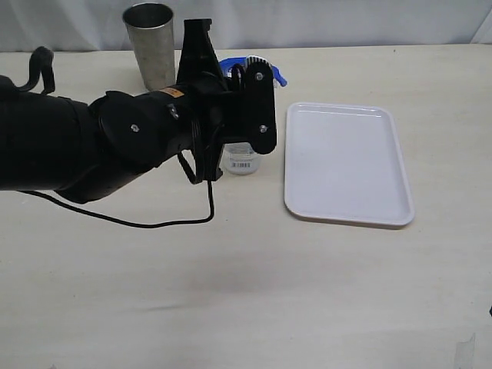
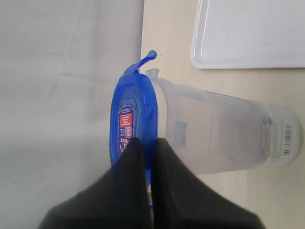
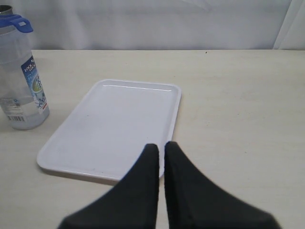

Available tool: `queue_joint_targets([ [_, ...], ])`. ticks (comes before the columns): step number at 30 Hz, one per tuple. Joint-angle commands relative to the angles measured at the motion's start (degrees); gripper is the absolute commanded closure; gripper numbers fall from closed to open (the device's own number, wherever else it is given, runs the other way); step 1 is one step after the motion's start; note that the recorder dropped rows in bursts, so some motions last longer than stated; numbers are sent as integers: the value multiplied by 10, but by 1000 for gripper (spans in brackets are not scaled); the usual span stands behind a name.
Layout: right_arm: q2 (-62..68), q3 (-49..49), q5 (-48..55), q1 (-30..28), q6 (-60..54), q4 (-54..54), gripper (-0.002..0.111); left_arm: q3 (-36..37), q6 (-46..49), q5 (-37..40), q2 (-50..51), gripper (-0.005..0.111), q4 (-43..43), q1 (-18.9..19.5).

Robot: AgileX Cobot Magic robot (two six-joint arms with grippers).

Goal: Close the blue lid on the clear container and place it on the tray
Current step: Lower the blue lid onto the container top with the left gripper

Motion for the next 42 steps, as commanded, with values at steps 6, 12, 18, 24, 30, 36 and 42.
queue_joint_targets([
  [6, -3, 2, -2, -3, -3, -5, 104, 3, -5, 4, -4, 107, -6, -5],
  [12, -3, 2, -2, -3, -3, -5, 104, 3, -5, 18, -4, 107, -10, -5],
  [18, -3, 2, -2, -3, -3, -5, 104, 3, -5, 23, -4, 107, -17, -5],
  [24, -3, 2, -2, -3, -3, -5, 104, 3, -5, 23, -4, 107, -25, -5],
  [30, -3, 2, -2, -3, -3, -5, 104, 3, -5, 22, -4, 107, -31, -5],
  [36, -3, 2, -2, -3, -3, -5, 104, 3, -5, 18, -4, 107, -31, -5],
  [42, -3, 2, -2, -3, -3, -5, 104, 3, -5, 18, -4, 107, -31, -5],
])
